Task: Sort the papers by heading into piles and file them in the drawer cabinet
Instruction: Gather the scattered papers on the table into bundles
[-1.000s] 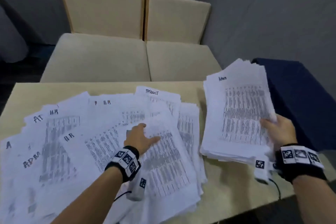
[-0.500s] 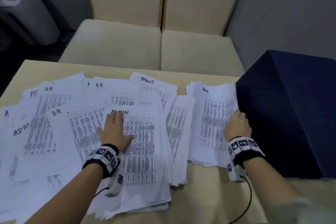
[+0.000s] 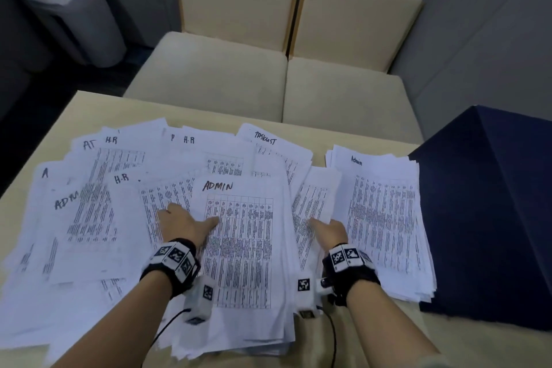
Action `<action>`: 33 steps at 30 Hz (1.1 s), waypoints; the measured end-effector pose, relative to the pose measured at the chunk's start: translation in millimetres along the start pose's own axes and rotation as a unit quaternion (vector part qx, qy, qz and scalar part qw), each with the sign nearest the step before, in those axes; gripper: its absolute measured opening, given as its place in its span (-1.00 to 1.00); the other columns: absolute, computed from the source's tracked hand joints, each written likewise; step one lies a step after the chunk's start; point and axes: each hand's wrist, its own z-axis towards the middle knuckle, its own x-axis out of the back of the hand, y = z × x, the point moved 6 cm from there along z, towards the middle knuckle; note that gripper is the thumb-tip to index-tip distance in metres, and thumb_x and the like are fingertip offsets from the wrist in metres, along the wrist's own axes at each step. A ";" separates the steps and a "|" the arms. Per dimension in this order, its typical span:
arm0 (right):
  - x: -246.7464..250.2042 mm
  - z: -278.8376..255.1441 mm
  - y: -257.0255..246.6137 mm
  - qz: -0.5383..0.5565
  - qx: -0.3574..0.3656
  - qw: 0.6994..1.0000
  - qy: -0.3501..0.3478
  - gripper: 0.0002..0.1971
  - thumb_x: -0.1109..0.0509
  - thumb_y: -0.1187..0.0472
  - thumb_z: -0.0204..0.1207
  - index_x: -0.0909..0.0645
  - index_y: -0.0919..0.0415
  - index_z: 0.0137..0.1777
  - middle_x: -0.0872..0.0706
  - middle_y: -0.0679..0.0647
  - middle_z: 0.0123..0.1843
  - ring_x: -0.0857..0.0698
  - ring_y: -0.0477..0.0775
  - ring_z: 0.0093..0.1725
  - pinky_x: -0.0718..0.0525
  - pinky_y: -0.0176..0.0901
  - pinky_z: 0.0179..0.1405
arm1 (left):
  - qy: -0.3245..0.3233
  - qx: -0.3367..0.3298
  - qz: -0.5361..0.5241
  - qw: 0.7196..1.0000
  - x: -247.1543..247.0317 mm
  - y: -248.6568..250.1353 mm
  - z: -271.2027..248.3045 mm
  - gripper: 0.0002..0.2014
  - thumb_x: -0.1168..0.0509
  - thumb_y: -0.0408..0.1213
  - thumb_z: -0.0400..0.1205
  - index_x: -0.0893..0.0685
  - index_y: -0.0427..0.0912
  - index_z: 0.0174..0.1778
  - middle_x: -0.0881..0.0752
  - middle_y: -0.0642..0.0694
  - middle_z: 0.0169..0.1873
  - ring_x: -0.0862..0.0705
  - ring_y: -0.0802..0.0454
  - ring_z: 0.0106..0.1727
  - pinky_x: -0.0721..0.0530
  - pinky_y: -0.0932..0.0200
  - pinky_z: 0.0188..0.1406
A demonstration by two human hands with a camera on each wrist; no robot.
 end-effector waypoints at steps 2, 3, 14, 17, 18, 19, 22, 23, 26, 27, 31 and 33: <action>-2.2 -0.7 -11.7 0.011 0.025 0.999 0.025 -0.66 -0.36 0.20 0.63 -0.60 0.32 0.36 -0.70 0.23 0.25 -0.67 0.26 0.22 -0.57 -0.14 0.05 | -0.027 0.002 -0.033 0.999 -2.9 1.5 0.3 -0.06 -0.64 -0.03 0.36 -0.29 -0.47 0.44 -0.33 -0.43 0.41 -0.50 -0.36 0.35 -0.60 -0.13 0.25; -3.0 -4.5 -20.8 0.001 0.050 0.998 0.037 -0.74 -0.34 0.21 0.63 -0.64 0.30 0.25 -0.72 0.17 0.13 -0.68 0.21 0.11 -0.54 -0.16 -0.05 | -0.038 0.002 -0.045 0.998 -3.4 3.0 1.4 -0.13 -0.65 -0.09 0.37 -0.32 -0.45 0.40 -0.39 -0.40 0.37 -0.55 -0.34 0.28 -0.63 -0.11 0.17; 97.5 -160.9 -178.9 -0.155 0.381 0.849 0.330 -0.74 -0.29 0.22 0.68 -0.63 0.48 0.00 -0.72 0.44 -0.18 -0.52 0.26 -0.29 -0.34 0.02 -0.30 | -0.127 -0.069 -0.042 0.989 3.9 9.0 28.7 -0.78 -0.43 -0.28 0.58 -0.62 -0.24 0.09 -0.74 -0.19 -0.06 -0.73 -0.14 -0.14 -0.74 0.07 -0.22; 121.9 -192.3 -202.9 -0.041 0.437 0.850 0.291 -0.80 -0.37 0.16 0.66 -0.71 0.31 0.04 -0.80 0.16 -0.13 -0.75 0.22 -0.15 -0.69 0.03 -0.18 | -0.141 -0.070 -0.089 0.984 9.3 10.2 36.9 -0.77 -0.45 -0.25 0.58 -0.63 -0.26 0.06 -0.74 -0.21 -0.04 -0.72 -0.14 -0.12 -0.71 0.06 -0.16; 122.4 -193.3 -206.3 0.014 0.446 0.861 0.243 -0.85 -0.39 0.16 0.64 -0.73 0.20 0.09 -0.81 0.00 -0.08 -0.79 0.03 -0.08 -0.74 -0.07 -0.11 | -0.136 -0.079 -0.107 0.982 13.6 10.8 39.9 -0.77 -0.47 -0.22 0.57 -0.63 -0.26 0.02 -0.73 -0.20 -0.07 -0.70 -0.10 -0.15 -0.69 0.07 -0.14; 117.2 -187.7 -208.5 0.053 0.440 0.875 0.194 -0.86 -0.40 0.18 0.63 -0.73 0.11 0.13 -0.81 -0.09 -0.02 -0.80 -0.09 -0.03 -0.76 -0.14 -0.06 | -0.116 -0.090 -0.117 0.982 21.0 10.4 42.6 -0.75 -0.49 -0.18 0.55 -0.63 -0.25 -0.01 -0.72 -0.18 -0.08 -0.67 -0.06 -0.17 -0.67 0.08 -0.12; 71.9 -129.0 -190.0 0.015 0.363 0.926 0.097 -0.87 -0.41 0.24 0.62 -0.71 0.11 0.12 -0.80 -0.07 0.00 -0.78 -0.07 -0.04 -0.72 -0.11 -0.02 | 0.030 -0.077 -0.079 0.993 55.2 -3.4 54.9 -0.55 -0.52 -0.07 0.49 -0.60 -0.26 0.16 -0.65 -0.24 0.13 -0.64 -0.17 0.08 -0.66 -0.10 0.13; 49.6 -107.4 -175.3 -0.006 0.334 0.940 0.063 -0.84 -0.39 0.26 0.62 -0.71 0.12 0.15 -0.79 -0.05 0.02 -0.78 -0.03 0.00 -0.70 -0.10 0.03 | 0.074 -0.046 -0.055 0.995 66.8 -12.1 58.0 -0.44 -0.52 -0.05 0.48 -0.54 -0.29 0.27 -0.56 -0.29 0.24 -0.58 -0.24 0.23 -0.62 -0.19 0.22; -9.6 -50.2 -109.6 -0.034 0.223 0.974 0.004 -0.64 -0.37 0.24 0.65 -0.61 0.30 0.41 -0.72 0.15 0.32 -0.68 0.19 0.35 -0.57 -0.05 0.29 | 0.096 0.092 -0.015 0.991 87.8 -44.7 66.2 -0.16 -0.46 0.04 0.52 -0.27 -0.46 0.49 -0.34 -0.41 0.45 -0.35 -0.34 0.47 -0.48 -0.32 0.35; -25.2 -37.9 -87.3 -0.046 0.183 0.982 -0.007 -0.55 -0.37 0.19 0.66 -0.51 0.33 0.52 -0.63 0.20 0.46 -0.58 0.23 0.47 -0.50 -0.03 0.41 | 0.080 0.120 -0.013 0.989 89.0 -54.3 70.3 -0.10 -0.44 0.08 0.53 -0.21 -0.50 0.52 -0.28 -0.44 0.49 -0.31 -0.36 0.51 -0.44 -0.31 0.41; -59.9 -24.9 -39.6 -0.085 0.102 0.991 0.011 -0.21 -0.50 0.02 0.56 -0.22 0.33 0.65 -0.40 0.31 0.61 -0.44 0.29 0.56 -0.42 0.05 0.54 | -0.003 0.098 -0.049 0.994 74.9 -69.3 80.3 -0.25 -0.32 0.05 0.64 -0.35 -0.55 0.48 -0.30 -0.51 0.49 -0.42 -0.42 0.45 -0.54 -0.20 0.34; -63.8 -23.5 -33.7 -0.059 0.080 0.995 0.022 -0.16 -0.59 0.06 0.48 -0.25 0.36 0.62 -0.49 0.28 0.53 -0.53 0.28 0.48 -0.50 0.04 0.47 | -0.001 0.039 -0.079 0.996 71.4 -61.7 79.7 -0.49 -0.32 -0.12 0.66 -0.51 -0.49 0.34 -0.46 -0.50 0.38 -0.64 -0.38 0.18 -0.70 -0.13 0.15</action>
